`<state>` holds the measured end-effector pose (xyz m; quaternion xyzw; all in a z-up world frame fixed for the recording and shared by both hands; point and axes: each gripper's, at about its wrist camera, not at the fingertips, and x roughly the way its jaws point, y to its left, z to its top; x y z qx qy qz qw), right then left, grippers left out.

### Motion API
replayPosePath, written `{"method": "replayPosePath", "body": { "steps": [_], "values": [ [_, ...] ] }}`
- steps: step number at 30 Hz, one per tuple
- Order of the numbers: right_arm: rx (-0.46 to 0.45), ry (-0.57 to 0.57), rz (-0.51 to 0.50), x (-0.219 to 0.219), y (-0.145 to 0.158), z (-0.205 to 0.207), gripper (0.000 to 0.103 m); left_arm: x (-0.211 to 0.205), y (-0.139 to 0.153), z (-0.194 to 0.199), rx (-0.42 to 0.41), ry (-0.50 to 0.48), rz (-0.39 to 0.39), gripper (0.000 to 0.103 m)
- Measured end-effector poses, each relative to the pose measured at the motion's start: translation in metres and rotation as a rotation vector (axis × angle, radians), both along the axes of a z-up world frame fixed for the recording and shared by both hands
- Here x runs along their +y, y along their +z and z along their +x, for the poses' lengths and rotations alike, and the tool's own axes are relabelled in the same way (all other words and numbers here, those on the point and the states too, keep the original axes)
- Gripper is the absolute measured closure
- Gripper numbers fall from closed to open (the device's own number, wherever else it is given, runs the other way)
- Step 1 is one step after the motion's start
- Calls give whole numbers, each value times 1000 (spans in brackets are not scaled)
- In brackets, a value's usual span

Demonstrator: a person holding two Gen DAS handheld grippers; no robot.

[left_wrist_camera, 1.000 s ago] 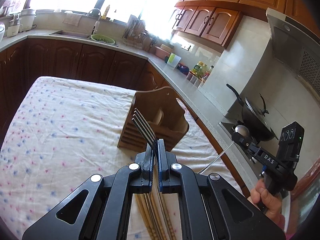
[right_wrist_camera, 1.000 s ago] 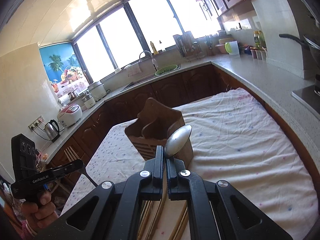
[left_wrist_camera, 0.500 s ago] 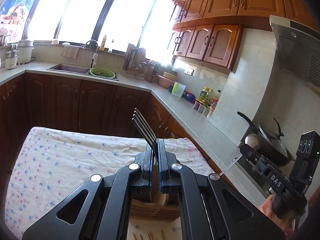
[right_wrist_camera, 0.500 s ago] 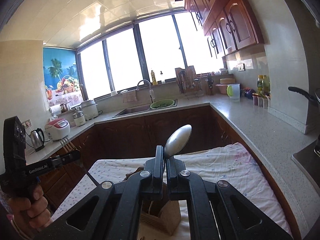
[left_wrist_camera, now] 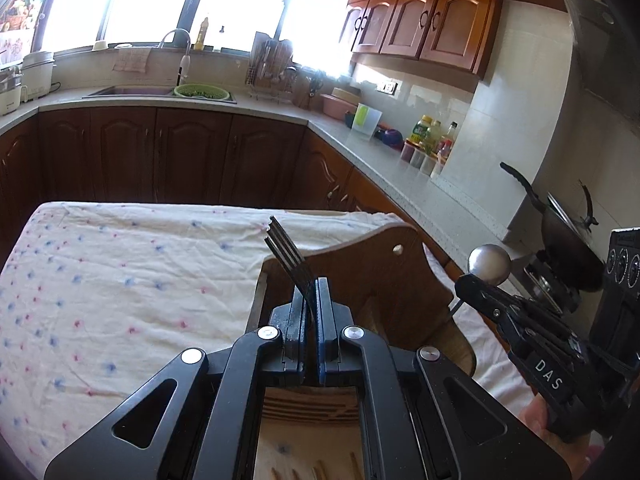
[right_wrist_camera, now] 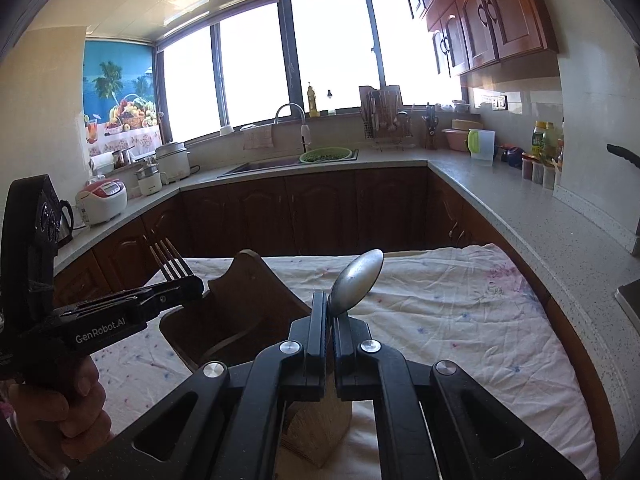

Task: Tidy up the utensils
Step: 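Carry the fork and spoon into the wooden holder and open both tools, then move both open tools back down to the row of chopsticks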

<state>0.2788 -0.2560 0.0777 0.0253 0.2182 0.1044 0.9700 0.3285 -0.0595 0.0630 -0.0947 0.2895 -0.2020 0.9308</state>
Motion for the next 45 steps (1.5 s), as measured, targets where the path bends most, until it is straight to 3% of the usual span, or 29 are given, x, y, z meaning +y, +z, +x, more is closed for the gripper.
{"method": "replayPosePath", "body": {
  "steps": [13, 17, 19, 20, 21, 23, 26, 36, 45],
  "values": [
    [33, 7, 38, -6, -3, 5, 100, 1, 3, 2, 26, 23, 14, 99],
    [43, 9, 73, -10, -2, 5, 95, 3, 8, 0, 39, 10, 2, 77],
    [47, 4, 93, -13, -1, 3, 83, 3, 11, -4, 39, -2, 1, 70],
    [47, -3, 104, -16, 1, 2, 67, 2, 13, -6, 35, -6, 4, 64],
    [41, -7, 116, -18, 2, 0, 58, 1, 15, -10, 27, -5, 10, 59],
    [30, -12, 141, -23, 6, -6, 55, 1, 20, -18, -2, 20, 27, 35],
    [18, -19, 177, -31, 11, -16, 45, 5, 23, -27, -16, 18, 23, 34],
    [-15, -69, 268, -56, 16, -64, 30, 34, 5, -55, 35, 56, 12, 29],
    [9, -88, 304, -61, 0, -112, 29, 64, -15, -105, 104, 122, -34, 29]
  ]
}}
